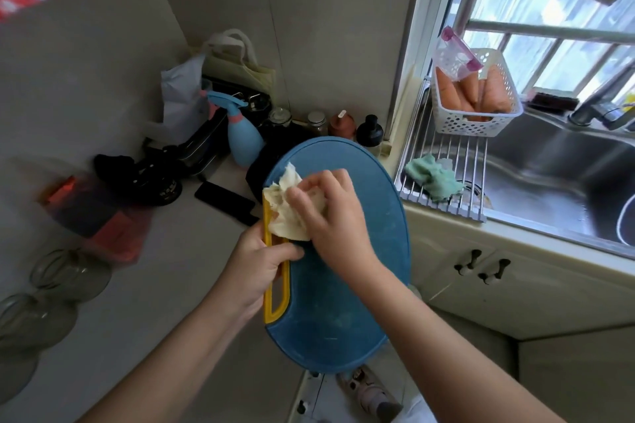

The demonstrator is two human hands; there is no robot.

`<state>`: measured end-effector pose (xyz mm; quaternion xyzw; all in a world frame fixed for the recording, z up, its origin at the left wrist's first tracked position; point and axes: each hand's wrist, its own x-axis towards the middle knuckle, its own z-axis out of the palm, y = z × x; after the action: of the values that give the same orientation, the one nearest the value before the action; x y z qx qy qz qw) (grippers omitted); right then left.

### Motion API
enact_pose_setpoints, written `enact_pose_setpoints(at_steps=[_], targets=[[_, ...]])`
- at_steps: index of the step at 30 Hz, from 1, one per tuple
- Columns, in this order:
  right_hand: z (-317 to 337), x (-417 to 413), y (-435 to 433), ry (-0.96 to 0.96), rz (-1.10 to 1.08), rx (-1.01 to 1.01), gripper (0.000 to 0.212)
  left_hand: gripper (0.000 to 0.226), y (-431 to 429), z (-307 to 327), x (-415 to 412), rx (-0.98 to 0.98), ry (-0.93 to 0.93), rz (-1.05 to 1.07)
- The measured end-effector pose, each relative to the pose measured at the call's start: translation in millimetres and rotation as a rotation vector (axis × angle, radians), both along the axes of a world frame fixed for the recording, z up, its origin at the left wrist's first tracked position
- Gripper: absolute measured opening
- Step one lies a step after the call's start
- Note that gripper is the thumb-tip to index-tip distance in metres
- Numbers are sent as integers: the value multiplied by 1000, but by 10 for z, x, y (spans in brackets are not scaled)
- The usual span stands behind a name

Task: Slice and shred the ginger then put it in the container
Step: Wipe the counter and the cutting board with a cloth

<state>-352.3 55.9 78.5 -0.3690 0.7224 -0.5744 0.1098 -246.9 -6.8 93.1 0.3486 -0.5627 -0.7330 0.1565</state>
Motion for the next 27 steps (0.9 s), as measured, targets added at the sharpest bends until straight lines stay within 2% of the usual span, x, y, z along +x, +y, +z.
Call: enact_pose_setpoints(at_steps=[3,5,9,11,15,18,22,27], targets=[[-130,43,-78,465,-188,-13,31,39,68,13,-42,11,36,-14],[-214,-25,-99,627,-292,-49,34,40,100,12,-59,32,51,-11],[-328,-109,-86,592,-380,-7,35,50,148,-31,-83,37,75,-25],[-398,-269,-47,481,-441,75,32,49,147,-58,-85,51,94,-13],[-641,-883,201,190,-487,441,29,53,111,-60,-31,66,97,-11],[-816,-1155,435,63,-568,587,36,60,96,-44,-2,55,97,7],[-1033,-1097,662,74,-526,712,31,60,40,-29,-42,13,112,69],[-1329,-915,865,40,-377,1016,31,49,-87,50,-103,-46,165,133]])
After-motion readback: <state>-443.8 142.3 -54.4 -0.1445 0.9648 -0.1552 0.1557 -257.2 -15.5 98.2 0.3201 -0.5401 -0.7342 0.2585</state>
